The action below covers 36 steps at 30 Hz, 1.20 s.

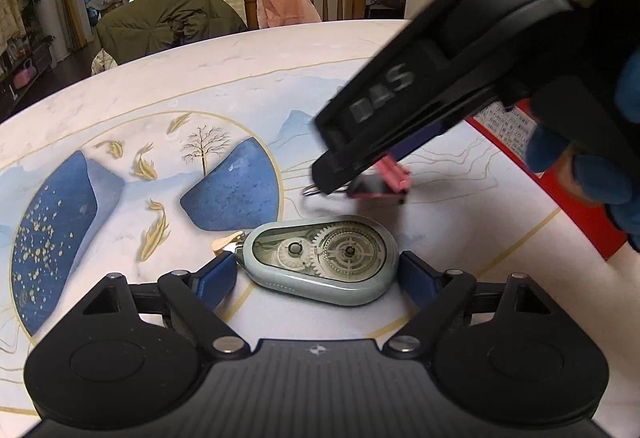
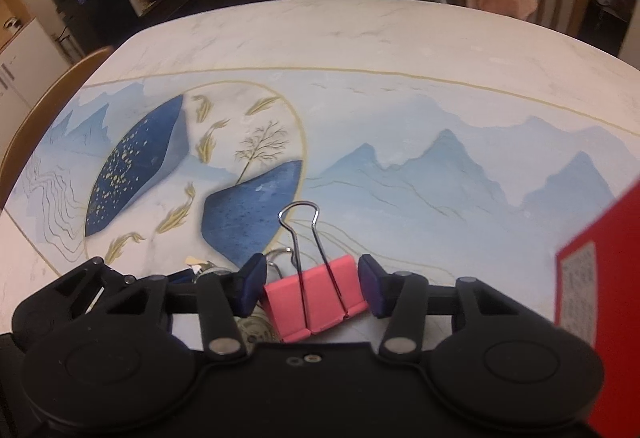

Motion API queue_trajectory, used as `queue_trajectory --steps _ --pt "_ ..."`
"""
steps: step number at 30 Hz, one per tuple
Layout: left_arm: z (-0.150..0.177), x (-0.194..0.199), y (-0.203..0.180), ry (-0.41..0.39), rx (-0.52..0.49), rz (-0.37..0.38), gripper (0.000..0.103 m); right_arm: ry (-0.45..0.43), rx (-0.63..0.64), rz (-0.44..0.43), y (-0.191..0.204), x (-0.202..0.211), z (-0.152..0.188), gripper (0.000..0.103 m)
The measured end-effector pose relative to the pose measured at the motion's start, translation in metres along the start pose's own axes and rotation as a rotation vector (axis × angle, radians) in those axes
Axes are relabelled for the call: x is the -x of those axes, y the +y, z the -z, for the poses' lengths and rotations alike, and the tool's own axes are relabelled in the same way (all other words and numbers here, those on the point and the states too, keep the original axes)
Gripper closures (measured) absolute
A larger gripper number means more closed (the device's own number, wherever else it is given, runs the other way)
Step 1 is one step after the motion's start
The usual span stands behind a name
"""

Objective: Organize rigid objects
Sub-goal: 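Grasp the grey correction-tape dispenser with the left tool while the right tool grasps the pink binder clip, then carry the tape dispenser with the left tool while the right tool carries the binder clip into the box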

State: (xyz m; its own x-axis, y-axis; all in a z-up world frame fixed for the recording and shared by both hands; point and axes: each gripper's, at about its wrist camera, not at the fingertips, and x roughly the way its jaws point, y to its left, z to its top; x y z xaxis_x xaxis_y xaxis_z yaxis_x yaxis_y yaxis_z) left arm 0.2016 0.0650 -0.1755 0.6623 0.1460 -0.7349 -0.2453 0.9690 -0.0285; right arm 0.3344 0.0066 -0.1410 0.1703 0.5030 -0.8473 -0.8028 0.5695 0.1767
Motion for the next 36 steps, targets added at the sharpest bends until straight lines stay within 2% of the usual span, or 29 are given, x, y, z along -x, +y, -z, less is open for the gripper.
queue_trajectory --steps 9,16,24,36 --pt "0.011 0.017 0.003 0.016 0.045 0.028 0.015 -0.043 -0.086 -0.004 -0.002 0.044 0.023 0.054" --pt "0.01 0.04 0.0 -0.016 0.062 0.057 0.015 -0.069 -0.128 -0.005 0.002 0.076 0.043 0.054" --pt "-0.008 0.077 -0.013 -0.072 0.047 0.093 0.015 -0.146 -0.176 0.01 -0.002 0.119 0.06 0.054" --pt "-0.036 0.12 -0.055 -0.15 -0.019 0.117 0.015 -0.268 -0.207 0.043 -0.022 0.18 0.081 0.054"
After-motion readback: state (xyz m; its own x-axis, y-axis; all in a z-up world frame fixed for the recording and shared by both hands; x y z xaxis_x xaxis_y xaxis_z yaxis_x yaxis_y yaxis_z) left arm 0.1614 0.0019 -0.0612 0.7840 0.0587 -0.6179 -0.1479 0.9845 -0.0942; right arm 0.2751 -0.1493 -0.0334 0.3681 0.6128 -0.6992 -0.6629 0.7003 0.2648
